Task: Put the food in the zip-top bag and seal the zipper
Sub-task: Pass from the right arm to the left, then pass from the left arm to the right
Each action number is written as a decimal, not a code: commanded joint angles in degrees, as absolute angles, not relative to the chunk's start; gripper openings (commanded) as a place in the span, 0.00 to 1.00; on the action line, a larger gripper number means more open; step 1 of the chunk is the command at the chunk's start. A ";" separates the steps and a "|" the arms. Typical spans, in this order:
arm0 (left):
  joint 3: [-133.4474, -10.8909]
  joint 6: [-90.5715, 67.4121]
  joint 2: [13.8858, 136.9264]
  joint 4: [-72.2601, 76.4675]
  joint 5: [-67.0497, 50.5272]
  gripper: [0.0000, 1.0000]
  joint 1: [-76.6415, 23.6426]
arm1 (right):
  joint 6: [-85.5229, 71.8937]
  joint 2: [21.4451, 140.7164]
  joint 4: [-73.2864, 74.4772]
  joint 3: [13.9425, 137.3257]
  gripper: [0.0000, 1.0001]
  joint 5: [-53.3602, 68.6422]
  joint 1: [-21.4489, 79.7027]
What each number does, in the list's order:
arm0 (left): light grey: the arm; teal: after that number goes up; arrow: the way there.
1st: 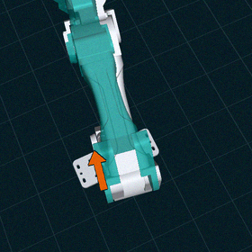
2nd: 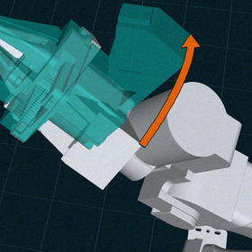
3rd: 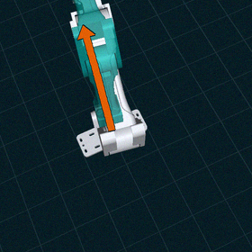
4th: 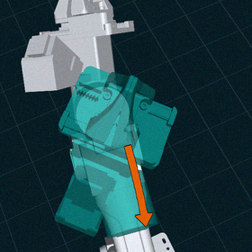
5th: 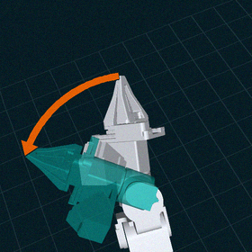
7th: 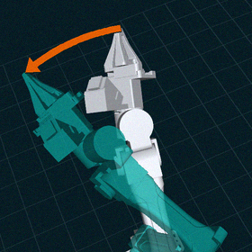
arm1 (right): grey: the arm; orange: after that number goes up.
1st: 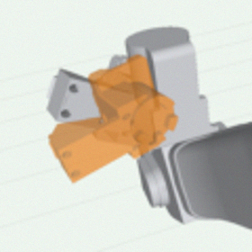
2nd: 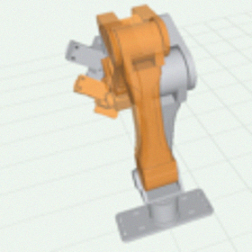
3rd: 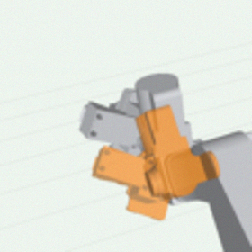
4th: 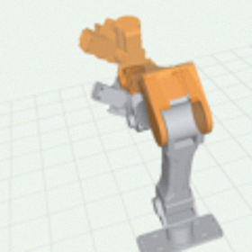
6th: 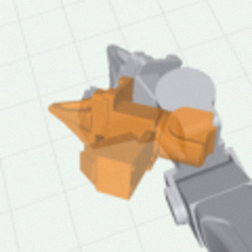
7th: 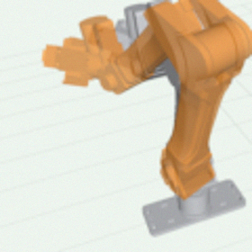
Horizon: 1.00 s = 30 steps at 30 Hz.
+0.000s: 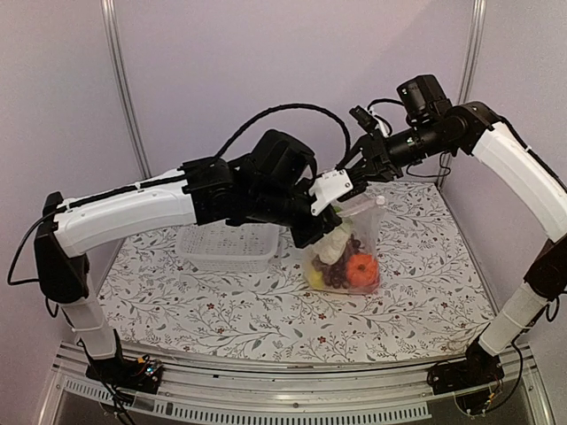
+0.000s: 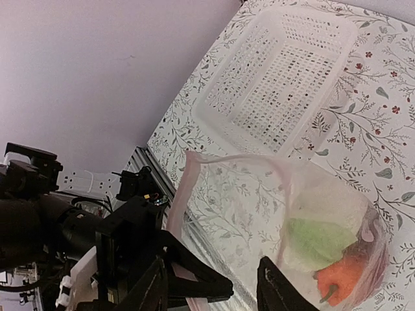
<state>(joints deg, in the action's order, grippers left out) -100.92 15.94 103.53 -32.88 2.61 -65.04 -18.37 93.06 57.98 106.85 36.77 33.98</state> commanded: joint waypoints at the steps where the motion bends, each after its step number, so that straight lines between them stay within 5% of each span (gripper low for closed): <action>1: -98.96 10.37 98.81 -29.19 1.68 0.00 -65.57 | -17.35 87.89 57.13 104.71 0.47 36.21 32.62; 12: -92.14 8.50 96.15 -23.49 4.02 0.00 -64.94 | -13.27 70.61 40.25 78.16 0.48 41.70 30.50; 30: -90.53 5.73 94.69 -21.93 0.82 0.00 -61.78 | -3.38 63.85 39.27 71.53 0.41 38.63 30.79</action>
<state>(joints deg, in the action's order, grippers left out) -90.94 7.16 97.36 -25.54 2.17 -62.81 -6.81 62.85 40.01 73.25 40.51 30.68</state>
